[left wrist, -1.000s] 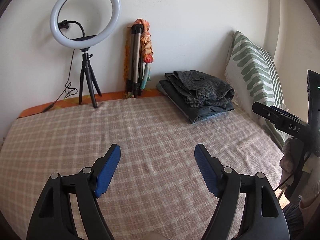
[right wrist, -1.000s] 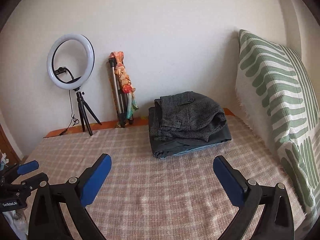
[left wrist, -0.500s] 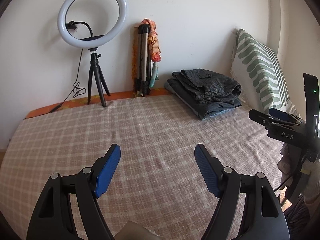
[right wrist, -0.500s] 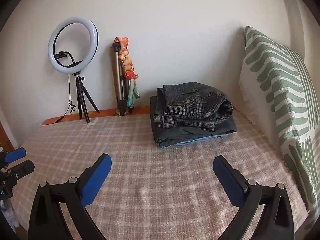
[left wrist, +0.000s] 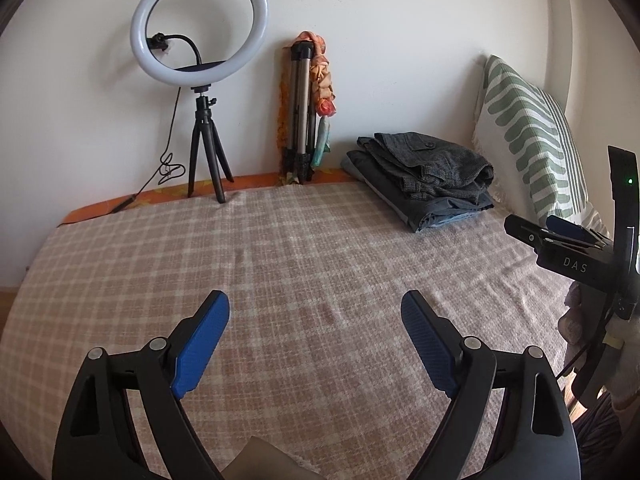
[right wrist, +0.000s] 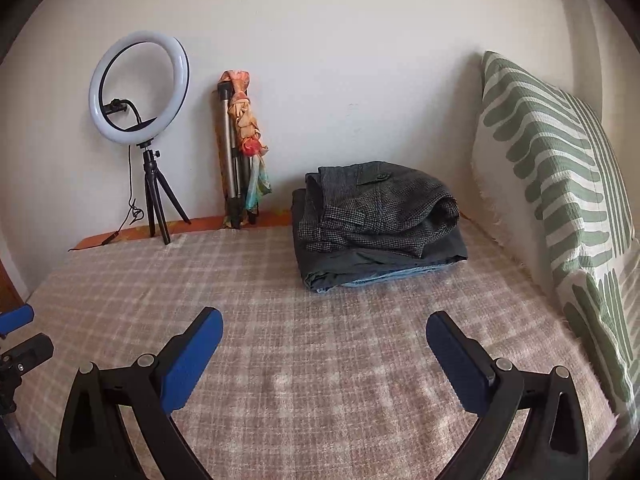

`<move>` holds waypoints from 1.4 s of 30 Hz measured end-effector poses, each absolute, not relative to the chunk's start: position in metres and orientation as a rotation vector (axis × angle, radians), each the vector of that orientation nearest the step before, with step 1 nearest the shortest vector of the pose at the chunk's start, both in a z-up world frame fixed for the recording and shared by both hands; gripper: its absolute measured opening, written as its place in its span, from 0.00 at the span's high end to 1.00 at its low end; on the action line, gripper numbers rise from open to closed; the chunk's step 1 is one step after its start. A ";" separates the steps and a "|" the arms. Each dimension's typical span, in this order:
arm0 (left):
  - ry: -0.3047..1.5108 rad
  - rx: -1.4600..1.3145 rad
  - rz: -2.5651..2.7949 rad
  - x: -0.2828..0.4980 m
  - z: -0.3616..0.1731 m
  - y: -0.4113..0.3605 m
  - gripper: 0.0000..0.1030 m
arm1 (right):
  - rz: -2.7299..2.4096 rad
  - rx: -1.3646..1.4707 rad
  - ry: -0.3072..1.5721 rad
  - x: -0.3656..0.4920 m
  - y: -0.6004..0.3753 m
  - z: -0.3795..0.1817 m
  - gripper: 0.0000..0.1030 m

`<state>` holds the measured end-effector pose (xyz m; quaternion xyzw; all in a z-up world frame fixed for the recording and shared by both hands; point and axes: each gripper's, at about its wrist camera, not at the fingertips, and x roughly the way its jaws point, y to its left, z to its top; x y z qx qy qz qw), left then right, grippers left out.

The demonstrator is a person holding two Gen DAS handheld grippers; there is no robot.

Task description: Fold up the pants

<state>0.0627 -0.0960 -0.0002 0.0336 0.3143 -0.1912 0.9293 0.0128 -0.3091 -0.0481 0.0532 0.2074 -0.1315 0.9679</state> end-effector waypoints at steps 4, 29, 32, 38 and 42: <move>0.668 0.048 -0.384 0.066 -0.004 -0.093 0.15 | -0.261 0.106 0.422 0.014 -0.308 -0.049 0.00; 0.687 0.063 -0.378 0.067 -0.008 -0.092 0.15 | -0.259 0.085 0.422 0.014 -0.305 -0.050 0.00; 0.690 0.061 -0.379 0.066 -0.008 -0.093 0.15 | -0.259 0.084 0.423 0.014 -0.305 -0.050 0.00; 0.690 0.059 -0.381 0.066 -0.007 -0.092 0.15 | -0.258 0.083 0.422 0.014 -0.306 -0.049 0.00; 0.686 0.061 -0.383 0.064 -0.007 -0.093 0.15 | -0.257 0.083 0.422 0.014 -0.306 -0.050 0.00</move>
